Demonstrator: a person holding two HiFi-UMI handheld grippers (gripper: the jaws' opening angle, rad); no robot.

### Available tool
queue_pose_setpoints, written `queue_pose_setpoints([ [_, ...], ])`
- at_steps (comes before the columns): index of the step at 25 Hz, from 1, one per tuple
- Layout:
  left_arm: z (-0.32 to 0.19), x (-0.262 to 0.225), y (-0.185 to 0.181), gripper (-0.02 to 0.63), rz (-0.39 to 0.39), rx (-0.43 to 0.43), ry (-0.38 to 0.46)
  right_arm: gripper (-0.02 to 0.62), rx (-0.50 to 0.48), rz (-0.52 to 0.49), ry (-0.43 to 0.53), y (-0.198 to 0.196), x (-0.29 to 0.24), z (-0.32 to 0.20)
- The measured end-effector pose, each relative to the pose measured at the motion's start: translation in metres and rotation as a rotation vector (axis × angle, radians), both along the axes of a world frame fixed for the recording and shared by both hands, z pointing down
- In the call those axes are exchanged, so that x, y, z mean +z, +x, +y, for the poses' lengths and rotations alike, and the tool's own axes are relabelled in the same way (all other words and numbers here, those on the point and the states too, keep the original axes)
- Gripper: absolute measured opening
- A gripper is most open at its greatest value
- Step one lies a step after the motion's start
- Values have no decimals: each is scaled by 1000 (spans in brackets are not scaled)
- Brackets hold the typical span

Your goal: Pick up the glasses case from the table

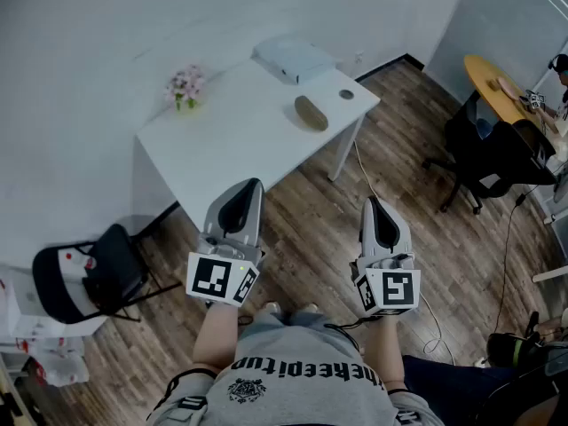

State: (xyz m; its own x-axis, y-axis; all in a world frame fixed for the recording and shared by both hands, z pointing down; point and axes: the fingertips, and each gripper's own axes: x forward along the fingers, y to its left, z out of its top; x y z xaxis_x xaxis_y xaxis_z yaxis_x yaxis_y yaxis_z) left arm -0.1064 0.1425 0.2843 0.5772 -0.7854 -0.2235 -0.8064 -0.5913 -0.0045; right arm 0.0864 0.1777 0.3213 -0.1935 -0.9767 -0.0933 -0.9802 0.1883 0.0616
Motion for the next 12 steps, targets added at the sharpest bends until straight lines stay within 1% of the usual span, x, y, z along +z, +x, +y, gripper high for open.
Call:
queue_pose_setpoints([
  [12,0,-5,19,14,-1,-21,12,3,-34,6,7,16,-3,-6],
])
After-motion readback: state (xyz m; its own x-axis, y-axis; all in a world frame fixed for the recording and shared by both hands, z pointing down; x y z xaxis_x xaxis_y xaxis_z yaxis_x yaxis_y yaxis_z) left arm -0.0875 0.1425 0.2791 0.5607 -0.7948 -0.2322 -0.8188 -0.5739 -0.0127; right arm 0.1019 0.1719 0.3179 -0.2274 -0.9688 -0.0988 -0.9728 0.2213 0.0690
